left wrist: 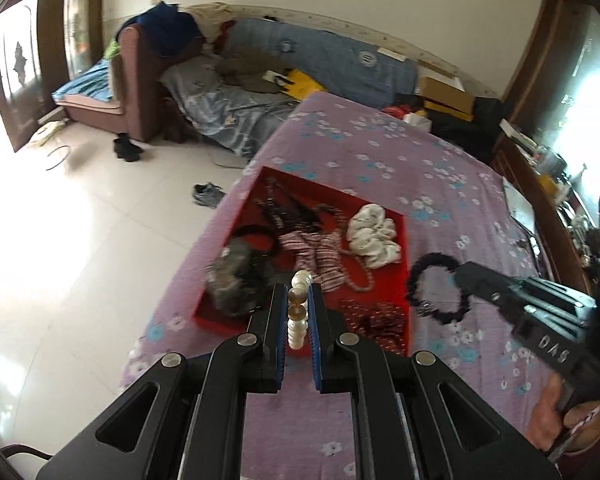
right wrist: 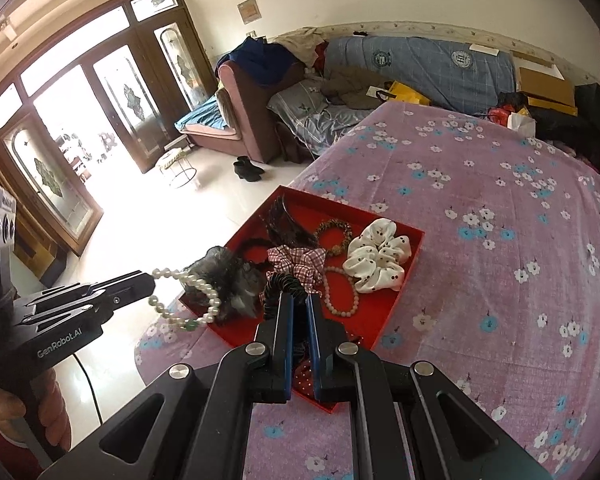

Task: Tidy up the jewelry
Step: 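Lower both bracelets into the red tray and open both tools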

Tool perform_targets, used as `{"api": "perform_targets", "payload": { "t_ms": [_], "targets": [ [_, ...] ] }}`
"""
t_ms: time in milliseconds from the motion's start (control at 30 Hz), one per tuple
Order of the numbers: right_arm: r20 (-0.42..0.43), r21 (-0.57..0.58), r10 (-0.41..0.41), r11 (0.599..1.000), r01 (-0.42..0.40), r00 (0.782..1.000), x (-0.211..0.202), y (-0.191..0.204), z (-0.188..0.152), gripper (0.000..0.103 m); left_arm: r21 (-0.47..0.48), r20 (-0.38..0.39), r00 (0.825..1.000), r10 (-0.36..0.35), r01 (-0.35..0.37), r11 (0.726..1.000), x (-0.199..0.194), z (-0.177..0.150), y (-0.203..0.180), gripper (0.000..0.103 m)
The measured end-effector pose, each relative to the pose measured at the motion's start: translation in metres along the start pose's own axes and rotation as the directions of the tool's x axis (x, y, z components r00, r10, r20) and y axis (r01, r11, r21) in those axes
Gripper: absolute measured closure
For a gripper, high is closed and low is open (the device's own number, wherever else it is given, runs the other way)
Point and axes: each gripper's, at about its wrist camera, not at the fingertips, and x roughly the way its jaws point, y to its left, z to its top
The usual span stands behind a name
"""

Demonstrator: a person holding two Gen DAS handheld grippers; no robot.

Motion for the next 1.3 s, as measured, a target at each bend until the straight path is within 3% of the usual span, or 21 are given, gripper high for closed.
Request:
{"api": "perform_targets", "payload": {
  "t_ms": [333, 500, 633, 967, 1300],
  "targets": [
    [-0.042, 0.030, -0.057, 0.998, 0.058, 0.997, 0.012, -0.012, -0.006, 0.095, 0.015, -0.081, 0.996, -0.031, 0.032, 0.999, 0.040, -0.001, -0.006, 0.094],
    [-0.049, 0.063, -0.064, 0.996, 0.067, 0.997, 0.022, -0.020, 0.000, 0.095, -0.001, -0.125, 0.986, -0.113, 0.114, 0.993, 0.058, -0.003, -0.007, 0.094],
    [-0.064, 0.083, -0.054, 0.995, 0.059, 0.997, 0.041, -0.021, 0.000, 0.095, -0.009, -0.168, 0.977, -0.133, 0.133, 0.991, 0.082, -0.007, -0.006, 0.094],
    [-0.132, 0.114, -0.075, 0.989, 0.091, 0.988, 0.095, -0.028, 0.001, 0.095, 0.019, -0.240, 0.969, -0.061, 0.068, 0.998, 0.125, -0.014, 0.004, 0.094],
    [-0.215, 0.036, -0.206, 0.975, 0.219, 0.955, 0.138, -0.032, -0.005, 0.095, 0.086, -0.200, 0.980, 0.025, -0.008, 0.996, 0.129, -0.017, -0.001, 0.094]
  ]
}}
